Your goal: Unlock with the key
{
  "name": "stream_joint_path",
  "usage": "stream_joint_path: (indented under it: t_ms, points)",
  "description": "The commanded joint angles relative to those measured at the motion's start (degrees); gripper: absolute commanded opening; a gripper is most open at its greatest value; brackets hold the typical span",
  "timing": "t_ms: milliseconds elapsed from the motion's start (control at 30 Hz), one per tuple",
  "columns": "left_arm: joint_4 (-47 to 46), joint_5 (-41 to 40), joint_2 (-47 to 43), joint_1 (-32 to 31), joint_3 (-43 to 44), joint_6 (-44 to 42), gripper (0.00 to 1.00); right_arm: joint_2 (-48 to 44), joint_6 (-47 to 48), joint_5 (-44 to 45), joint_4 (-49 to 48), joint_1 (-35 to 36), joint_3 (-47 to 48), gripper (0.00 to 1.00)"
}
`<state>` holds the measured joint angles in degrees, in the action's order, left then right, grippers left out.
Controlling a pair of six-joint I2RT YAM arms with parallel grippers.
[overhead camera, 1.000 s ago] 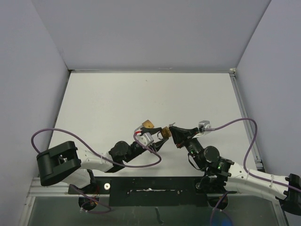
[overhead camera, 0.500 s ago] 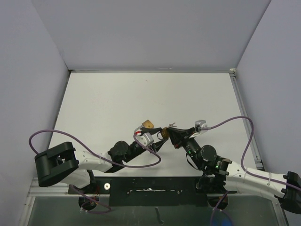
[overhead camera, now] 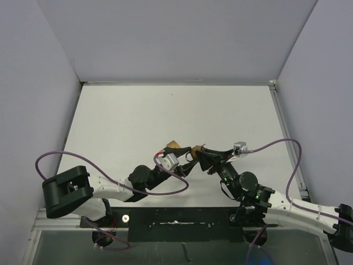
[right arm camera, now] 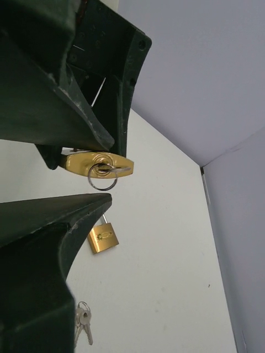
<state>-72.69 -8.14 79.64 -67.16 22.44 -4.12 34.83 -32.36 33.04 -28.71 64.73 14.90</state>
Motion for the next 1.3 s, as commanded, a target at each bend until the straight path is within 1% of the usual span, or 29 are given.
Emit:
stream_joint_path:
  t_ms: [0, 133, 267, 433, 533, 700, 833, 900, 933, 1000, 1067, 1200, 1267]
  points:
    - [-11.5, -2.8, -1.2, -0.3, 0.9, 2.8, 0.0, -3.7, 1.5, 2.1, 2.5, 0.4, 0.4, 0.38]
    - [-7.3, -4.5, -3.6, -0.3, -0.8, 4.0, 0.0, -7.0, 2.3, 4.4, 6.7, 0.1, 1.8, 0.41]
    - [-3.2, -5.5, -6.0, -0.3, -1.8, 4.7, 0.0, -10.2, 2.3, 5.4, 8.6, -0.5, 1.7, 0.42]
    - [-2.4, -6.1, -7.1, -0.3, -3.4, 5.8, 0.0, -13.1, 2.1, 5.1, 8.7, -1.0, 0.7, 0.42]
    - [-1.1, -5.6, -7.2, -0.3, -3.2, 6.4, 0.0, -12.0, 1.6, 2.9, 9.9, -1.5, 1.3, 0.42]
    - [2.4, -3.9, -7.1, -0.3, -1.6, 7.1, 0.0, -6.8, -0.9, -3.1, 11.2, -3.4, 3.7, 0.4]
    - [2.6, -2.8, -7.5, -0.4, -2.0, 7.7, 0.0, -3.9, -3.6, -7.4, 10.6, -6.9, 4.5, 0.34]
    - [2.7, -2.3, -7.8, -0.5, -2.5, 8.0, 0.0, -3.4, -5.5, -8.0, 11.1, -9.2, 4.5, 0.3]
    - [2.8, -2.0, -7.9, -0.5, -2.7, 8.1, 0.0, -3.3, -6.2, -8.0, 11.8, -10.3, 4.7, 0.3]
    - [3.5, -1.6, -8.3, -0.5, -2.8, 8.3, 0.0, -2.9, -6.6, -7.3, 14.1, -11.9, 5.7, 0.32]
    - [5.6, -1.3, -8.8, -0.5, -2.4, 8.3, 0.0, -1.4, -4.7, -6.0, 18.0, -12.6, 7.9, 0.35]
    - [14.3, -0.5, -10.2, -0.5, 0.1, 7.1, 0.0, 6.2, 2.1, -4.9, 29.1, -12.6, 15.5, 0.49]
    - [18.4, -0.4, -10.7, -0.5, 1.3, 6.4, 0.0, 9.8, 5.4, -5.0, 33.3, -11.9, 18.5, 0.53]
